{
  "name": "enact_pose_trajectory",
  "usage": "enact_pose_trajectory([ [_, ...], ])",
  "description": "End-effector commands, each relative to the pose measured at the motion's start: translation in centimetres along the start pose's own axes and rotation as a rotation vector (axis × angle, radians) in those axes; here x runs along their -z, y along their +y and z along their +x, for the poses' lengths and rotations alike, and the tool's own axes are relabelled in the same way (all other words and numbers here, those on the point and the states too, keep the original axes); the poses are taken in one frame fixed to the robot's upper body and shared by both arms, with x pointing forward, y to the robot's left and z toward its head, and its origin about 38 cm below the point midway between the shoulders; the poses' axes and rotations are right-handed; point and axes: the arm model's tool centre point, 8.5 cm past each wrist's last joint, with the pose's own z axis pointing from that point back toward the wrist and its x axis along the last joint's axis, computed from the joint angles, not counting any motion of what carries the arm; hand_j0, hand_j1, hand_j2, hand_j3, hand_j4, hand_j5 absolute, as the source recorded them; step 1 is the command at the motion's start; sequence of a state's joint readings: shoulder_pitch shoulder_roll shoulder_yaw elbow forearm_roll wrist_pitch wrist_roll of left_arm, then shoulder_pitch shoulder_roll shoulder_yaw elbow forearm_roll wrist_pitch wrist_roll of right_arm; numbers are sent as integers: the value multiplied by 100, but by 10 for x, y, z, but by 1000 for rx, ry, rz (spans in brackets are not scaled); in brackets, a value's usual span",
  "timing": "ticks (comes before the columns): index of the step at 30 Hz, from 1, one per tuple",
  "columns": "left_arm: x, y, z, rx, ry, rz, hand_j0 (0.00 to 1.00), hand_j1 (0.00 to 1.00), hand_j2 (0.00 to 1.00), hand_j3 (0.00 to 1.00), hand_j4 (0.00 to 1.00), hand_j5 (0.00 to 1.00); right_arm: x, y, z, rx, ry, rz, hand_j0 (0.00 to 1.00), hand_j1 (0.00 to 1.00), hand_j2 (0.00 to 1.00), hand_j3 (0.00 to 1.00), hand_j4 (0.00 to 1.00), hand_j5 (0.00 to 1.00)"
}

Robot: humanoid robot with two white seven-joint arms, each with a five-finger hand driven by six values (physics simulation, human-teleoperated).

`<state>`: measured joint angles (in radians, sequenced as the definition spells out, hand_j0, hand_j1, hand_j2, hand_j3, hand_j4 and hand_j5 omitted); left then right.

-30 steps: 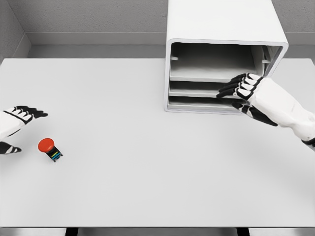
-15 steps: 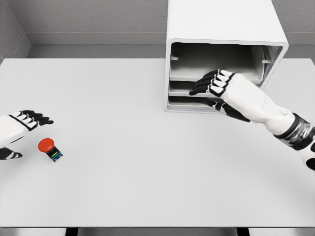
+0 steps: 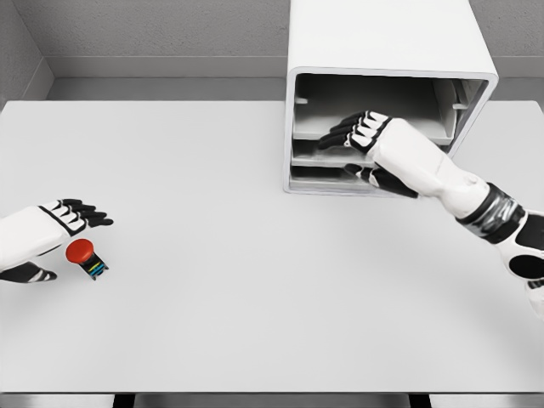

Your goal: Slide open multi-storey tabletop storage cabinets and put open load switch and slide close multi-storey tabletop storage cabinets

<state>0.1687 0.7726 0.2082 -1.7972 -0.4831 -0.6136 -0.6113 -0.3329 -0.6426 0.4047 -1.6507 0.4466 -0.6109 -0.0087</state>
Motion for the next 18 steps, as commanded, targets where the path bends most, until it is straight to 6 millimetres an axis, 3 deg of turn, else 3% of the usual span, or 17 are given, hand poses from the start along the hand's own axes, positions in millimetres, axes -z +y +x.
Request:
enact_pose_trajectory([
  [1, 0, 0, 0, -7, -2, 2, 100, 100, 100, 100, 100, 100, -4, 6, -10, 20, 35, 9, 73, 73, 73, 73, 73, 73],
  [11, 0, -3, -1, -11, 2, -5, 94, 94, 94, 94, 94, 94, 4, 5, -27, 25, 68, -8, 73, 73, 73, 73, 73, 73],
  [18, 9, -9, 8, -19, -34, -20, 91, 91, 91, 91, 91, 91, 8, 19, -31, 56, 88, 24, 74, 74, 74, 74, 74, 74],
])
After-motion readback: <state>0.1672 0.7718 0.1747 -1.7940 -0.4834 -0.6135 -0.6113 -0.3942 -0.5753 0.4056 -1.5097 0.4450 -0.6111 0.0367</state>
